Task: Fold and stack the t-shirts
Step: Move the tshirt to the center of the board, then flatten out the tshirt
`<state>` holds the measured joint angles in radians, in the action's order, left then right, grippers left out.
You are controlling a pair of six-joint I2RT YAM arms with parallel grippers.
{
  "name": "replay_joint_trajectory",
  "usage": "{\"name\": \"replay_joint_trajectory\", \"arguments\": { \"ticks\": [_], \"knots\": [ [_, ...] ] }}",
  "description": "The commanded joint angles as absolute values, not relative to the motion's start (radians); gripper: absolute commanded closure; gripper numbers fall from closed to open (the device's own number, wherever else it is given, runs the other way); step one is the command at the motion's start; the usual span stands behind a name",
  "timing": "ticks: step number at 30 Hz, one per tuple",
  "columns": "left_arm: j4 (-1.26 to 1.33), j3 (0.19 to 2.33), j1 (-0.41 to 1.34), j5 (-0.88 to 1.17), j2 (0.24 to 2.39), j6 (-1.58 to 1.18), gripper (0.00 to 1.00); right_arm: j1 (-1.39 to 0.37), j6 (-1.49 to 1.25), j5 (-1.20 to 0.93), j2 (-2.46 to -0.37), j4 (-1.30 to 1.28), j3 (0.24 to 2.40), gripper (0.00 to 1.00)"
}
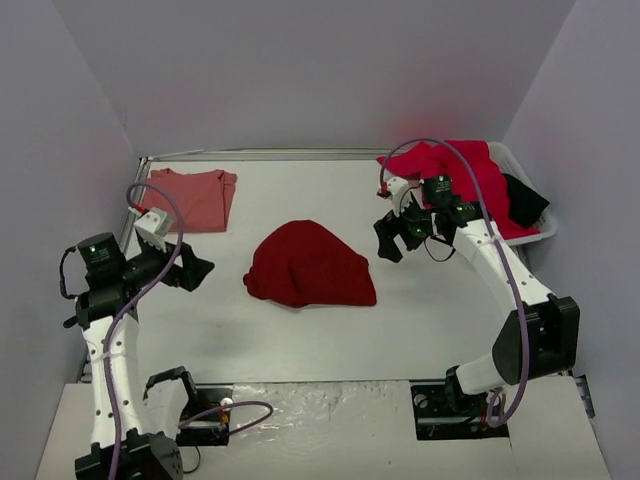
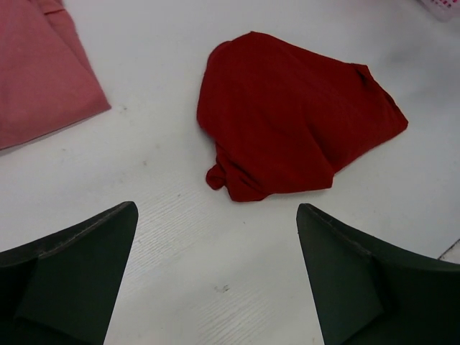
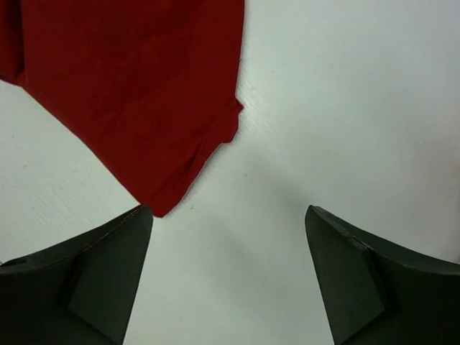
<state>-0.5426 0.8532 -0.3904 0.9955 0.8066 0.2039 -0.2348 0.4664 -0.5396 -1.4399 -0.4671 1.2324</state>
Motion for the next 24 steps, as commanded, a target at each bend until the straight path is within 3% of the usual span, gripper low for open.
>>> {"name": "replay_joint_trajectory", "arguments": {
  "ticks": [1, 7, 24],
  "knots": [
    [-0.62, 0.925, -0.306, 0.971, 0.859, 0.29, 0.09, -0.232, 0.482, -0.563, -1.469, -0.468, 1.163, 0.18],
    [-0.641, 0.983, -0.198, 0.799, 1.002, 0.282, 0.04, -0.232, 0.488, -0.577, -1.619, -0.456, 1.193, 0.21],
    [-0.554, 0.92, -0.199, 0.738, 0.988, 0.248, 0.03, -0.299, 0.563, -0.756, -2.025, -0.62, 1.454, 0.39]
  ]
}}
